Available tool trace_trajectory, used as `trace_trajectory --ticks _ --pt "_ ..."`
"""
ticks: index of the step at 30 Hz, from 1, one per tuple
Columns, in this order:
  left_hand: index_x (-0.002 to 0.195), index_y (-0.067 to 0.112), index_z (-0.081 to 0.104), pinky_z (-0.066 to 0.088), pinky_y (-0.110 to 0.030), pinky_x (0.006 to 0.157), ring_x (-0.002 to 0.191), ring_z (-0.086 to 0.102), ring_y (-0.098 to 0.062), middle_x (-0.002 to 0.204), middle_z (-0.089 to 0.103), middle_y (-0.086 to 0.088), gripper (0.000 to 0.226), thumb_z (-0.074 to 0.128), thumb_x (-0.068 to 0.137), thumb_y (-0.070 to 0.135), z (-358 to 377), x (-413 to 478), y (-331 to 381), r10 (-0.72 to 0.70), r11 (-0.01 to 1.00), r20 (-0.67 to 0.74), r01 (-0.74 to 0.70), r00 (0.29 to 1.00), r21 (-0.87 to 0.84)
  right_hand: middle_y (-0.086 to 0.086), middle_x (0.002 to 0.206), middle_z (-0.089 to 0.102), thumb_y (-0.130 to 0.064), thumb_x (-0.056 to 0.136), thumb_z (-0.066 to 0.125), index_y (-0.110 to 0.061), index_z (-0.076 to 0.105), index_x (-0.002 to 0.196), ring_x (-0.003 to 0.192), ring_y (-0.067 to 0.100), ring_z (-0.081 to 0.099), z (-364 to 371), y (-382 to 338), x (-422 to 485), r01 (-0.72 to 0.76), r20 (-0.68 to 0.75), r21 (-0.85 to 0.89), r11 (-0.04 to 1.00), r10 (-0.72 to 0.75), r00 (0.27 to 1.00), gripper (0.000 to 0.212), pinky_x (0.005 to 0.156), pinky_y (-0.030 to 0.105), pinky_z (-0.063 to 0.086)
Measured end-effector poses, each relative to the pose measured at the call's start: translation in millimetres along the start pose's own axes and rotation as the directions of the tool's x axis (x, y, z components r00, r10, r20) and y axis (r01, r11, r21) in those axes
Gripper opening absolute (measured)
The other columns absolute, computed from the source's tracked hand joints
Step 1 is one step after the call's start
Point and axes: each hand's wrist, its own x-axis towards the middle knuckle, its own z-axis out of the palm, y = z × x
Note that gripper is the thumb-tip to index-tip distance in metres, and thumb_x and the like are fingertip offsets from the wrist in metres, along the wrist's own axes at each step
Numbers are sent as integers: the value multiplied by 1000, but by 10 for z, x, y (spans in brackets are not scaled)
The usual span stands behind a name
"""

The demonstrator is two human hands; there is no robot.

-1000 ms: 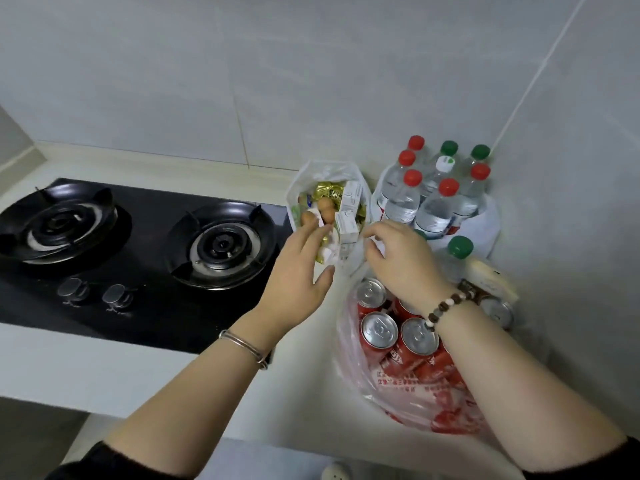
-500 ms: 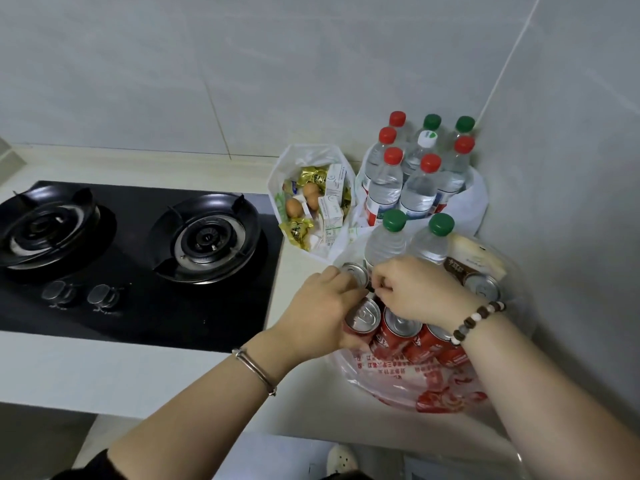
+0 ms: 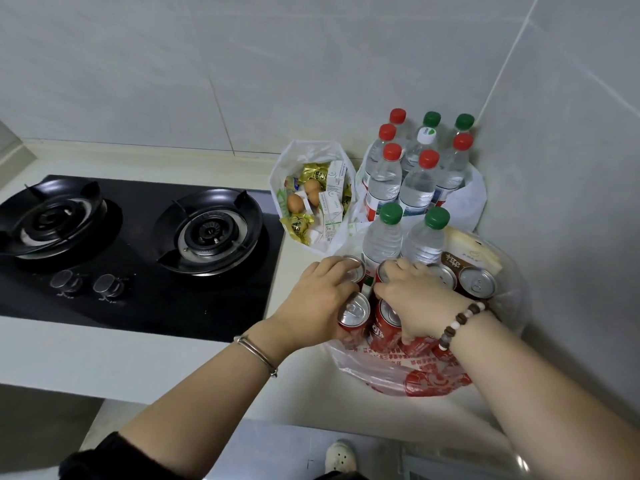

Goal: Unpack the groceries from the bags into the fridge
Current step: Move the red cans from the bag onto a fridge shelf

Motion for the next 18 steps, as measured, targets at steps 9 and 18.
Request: trace_trajectory --ticks 9,18 --pt "102 18 64 41 -26 92 105 45 -15 109 49 5 69 74 47 59 -86 -155 51 -149 950 -109 112 983 -293 1 115 38 -34 67 77 -18 57 109 111 20 36 9 18 -14 41 -93 92 995 -32 995 49 89 28 33" --pt "101 25 57 38 -3 76 91 53 5 99 60 11 57 90 55 27 -474 -114 122 -441 676 -43 301 896 -672 -3 98 40 -37 62 80 -14 56 98 87 13 44 -368 138 -160 44 -94 289 956 -18 995 49 72 31 46"
